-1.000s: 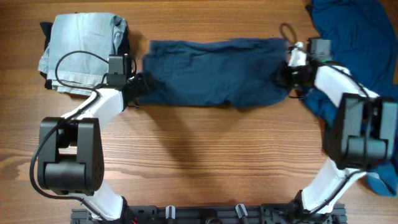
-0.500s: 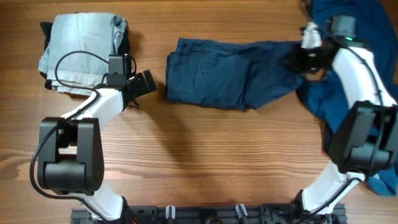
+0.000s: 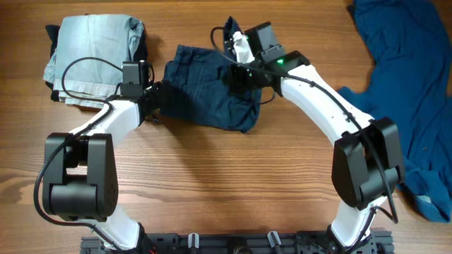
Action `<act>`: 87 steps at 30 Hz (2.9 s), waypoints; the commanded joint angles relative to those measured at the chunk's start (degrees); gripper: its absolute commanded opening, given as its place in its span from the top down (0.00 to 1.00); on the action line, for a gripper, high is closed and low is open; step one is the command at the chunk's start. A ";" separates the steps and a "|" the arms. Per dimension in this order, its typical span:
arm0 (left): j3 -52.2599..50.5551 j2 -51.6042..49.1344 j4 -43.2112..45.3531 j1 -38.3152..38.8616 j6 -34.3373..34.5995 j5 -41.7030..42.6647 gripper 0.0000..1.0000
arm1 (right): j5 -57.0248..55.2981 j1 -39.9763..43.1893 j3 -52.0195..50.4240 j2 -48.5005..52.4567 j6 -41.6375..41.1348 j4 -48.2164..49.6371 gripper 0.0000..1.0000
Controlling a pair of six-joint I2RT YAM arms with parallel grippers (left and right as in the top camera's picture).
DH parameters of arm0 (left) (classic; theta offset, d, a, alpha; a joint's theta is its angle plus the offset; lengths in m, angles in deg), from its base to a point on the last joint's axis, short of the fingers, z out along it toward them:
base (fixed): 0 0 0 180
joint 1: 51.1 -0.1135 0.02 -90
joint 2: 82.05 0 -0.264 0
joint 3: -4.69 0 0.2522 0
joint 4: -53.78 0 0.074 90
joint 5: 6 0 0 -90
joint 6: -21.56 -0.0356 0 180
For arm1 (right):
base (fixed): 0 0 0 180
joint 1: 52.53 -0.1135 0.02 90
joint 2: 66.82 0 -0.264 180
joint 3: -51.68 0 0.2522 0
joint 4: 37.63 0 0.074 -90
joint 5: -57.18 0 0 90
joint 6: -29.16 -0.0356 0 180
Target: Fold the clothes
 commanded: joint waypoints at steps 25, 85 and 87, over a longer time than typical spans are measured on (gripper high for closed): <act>-0.15 9.18 9.86 3.39 2.78 21.73 0.04 | 8.46 18.23 0.85 -15.52 9.99 -17.14 0.95; -0.15 22.62 -6.05 -1.18 -2.23 17.55 0.96 | 8.85 2.23 -0.94 -9.29 -1.77 -6.21 0.01; -0.15 20.17 -6.21 -1.18 -2.23 17.55 0.96 | 8.87 1.86 -0.94 -8.57 -2.73 -5.18 0.01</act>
